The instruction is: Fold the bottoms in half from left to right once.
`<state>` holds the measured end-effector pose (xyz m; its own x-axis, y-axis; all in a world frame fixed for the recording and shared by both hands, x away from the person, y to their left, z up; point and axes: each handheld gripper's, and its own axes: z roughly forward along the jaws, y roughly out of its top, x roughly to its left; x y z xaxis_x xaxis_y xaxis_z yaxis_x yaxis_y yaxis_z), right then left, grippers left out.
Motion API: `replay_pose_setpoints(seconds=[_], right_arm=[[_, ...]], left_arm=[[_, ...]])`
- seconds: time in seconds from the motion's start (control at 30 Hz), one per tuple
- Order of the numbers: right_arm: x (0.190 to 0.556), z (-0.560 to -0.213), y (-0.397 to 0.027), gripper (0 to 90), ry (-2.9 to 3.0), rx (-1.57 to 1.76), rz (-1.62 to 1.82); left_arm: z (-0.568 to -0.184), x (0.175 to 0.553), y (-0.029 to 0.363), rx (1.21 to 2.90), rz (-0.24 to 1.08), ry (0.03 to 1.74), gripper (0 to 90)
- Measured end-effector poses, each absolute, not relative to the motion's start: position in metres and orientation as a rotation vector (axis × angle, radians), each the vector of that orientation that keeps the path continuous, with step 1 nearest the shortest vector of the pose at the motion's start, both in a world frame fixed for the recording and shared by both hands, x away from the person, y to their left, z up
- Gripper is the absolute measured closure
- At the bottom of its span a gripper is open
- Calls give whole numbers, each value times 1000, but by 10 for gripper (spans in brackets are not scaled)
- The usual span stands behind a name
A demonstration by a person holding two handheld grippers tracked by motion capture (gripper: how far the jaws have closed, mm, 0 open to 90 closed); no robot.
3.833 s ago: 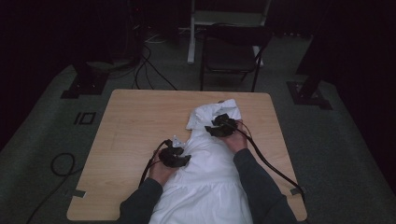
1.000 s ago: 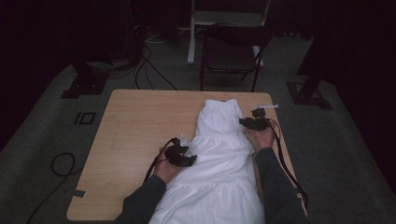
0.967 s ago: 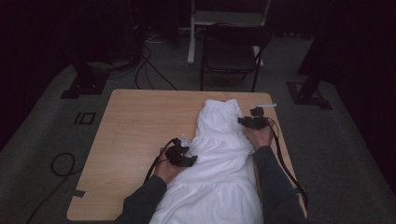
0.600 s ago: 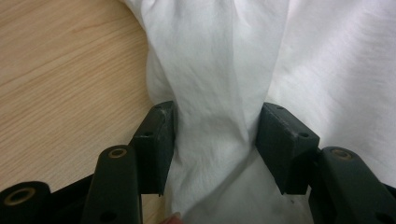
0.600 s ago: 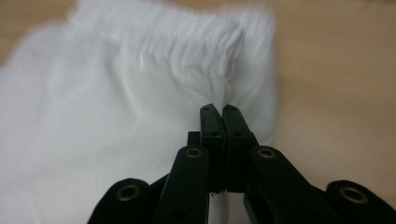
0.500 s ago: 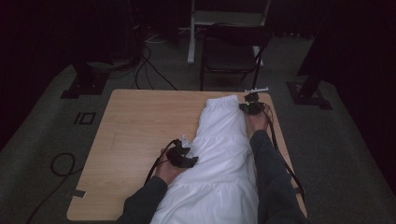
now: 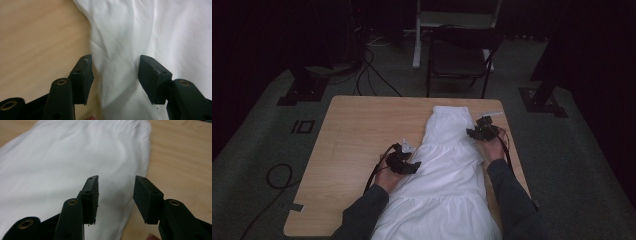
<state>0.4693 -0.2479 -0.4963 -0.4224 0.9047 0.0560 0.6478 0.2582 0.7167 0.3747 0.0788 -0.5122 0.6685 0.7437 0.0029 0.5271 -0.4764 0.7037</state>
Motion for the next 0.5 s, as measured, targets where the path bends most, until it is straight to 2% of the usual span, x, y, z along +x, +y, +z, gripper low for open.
replay_pose_setpoints(seconds=[0.2, 0.37, 0.5], right_arm=[[430, -517, -243, 551, 2248, 1355, 978], [429, -537, -239, 558, 2248, 1375, 921], [429, -544, -238, 560, 2219, 1388, 932]], left_arm=[[-506, 394, 53, 2207, 433, 943, 493], [-530, 410, 29, 2281, 440, 938, 548], [-542, 418, 34, 2247, 385, 969, 562]])
